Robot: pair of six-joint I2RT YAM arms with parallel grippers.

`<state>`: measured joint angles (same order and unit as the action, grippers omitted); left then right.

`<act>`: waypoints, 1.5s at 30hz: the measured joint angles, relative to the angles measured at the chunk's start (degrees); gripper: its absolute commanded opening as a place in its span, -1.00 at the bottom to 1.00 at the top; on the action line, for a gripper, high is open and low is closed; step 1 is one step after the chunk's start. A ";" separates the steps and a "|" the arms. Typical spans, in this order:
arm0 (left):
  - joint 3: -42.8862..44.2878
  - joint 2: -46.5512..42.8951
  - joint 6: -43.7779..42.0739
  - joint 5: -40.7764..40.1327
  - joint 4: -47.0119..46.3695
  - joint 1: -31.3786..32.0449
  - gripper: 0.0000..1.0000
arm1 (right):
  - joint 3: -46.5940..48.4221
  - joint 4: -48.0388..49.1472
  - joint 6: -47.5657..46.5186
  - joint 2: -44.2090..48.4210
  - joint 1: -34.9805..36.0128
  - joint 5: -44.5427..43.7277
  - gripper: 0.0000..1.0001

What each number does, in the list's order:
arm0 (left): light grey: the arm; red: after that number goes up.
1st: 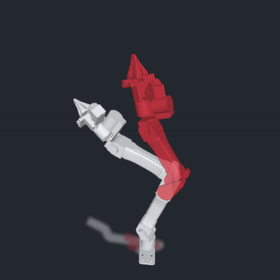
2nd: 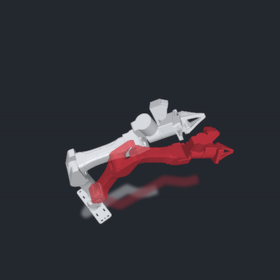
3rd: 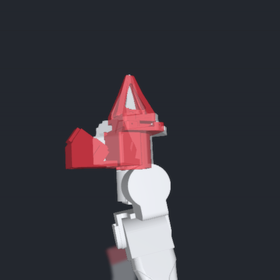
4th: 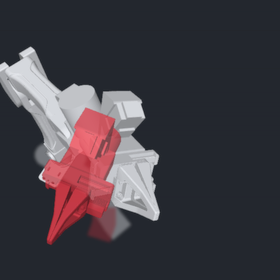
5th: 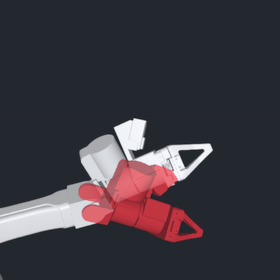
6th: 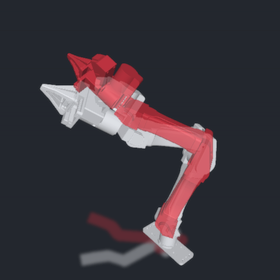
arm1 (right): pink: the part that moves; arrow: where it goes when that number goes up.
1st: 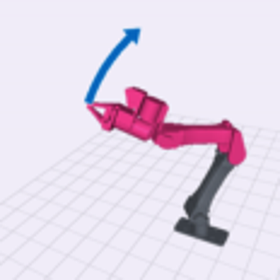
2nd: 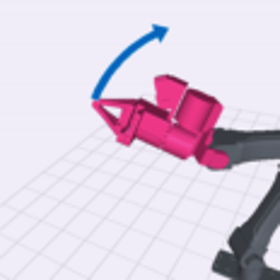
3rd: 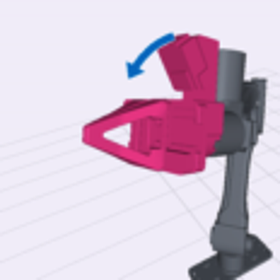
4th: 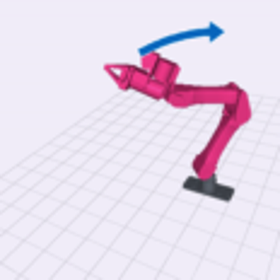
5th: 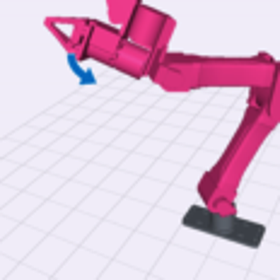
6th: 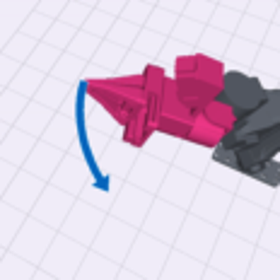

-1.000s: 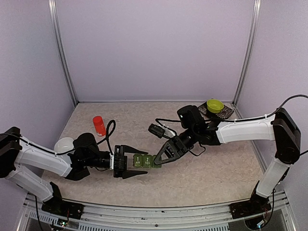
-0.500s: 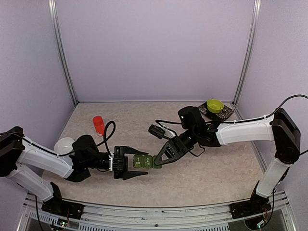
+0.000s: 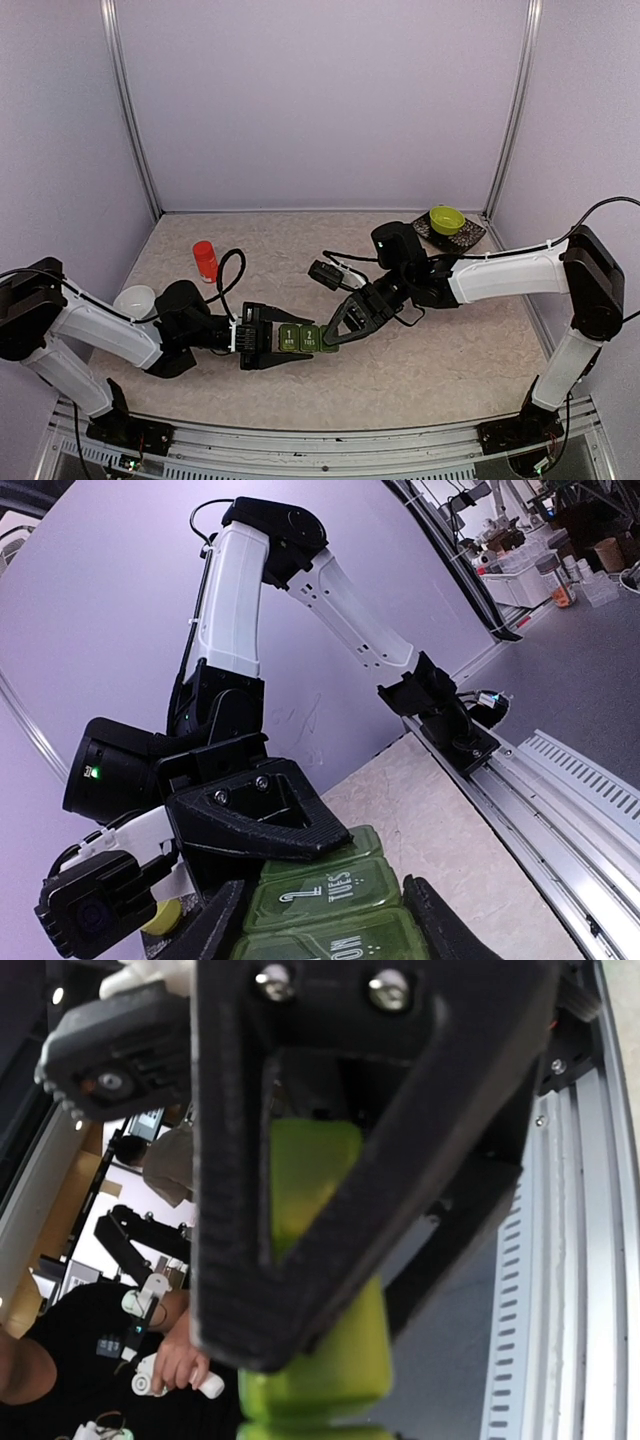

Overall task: Sort the pills into containers
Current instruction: Pass from the right arm to the left

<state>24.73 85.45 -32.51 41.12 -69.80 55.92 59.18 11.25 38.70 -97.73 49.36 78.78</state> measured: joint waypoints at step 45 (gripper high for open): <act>-0.39 -1.53 3.56 -3.48 2.80 0.90 -0.18 | -0.42 4.83 5.14 0.11 -0.68 -4.11 1.00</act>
<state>24.34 83.92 -28.95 37.65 -67.00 56.82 58.76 16.08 43.83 -97.62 48.69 74.67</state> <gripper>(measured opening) 0.431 0.670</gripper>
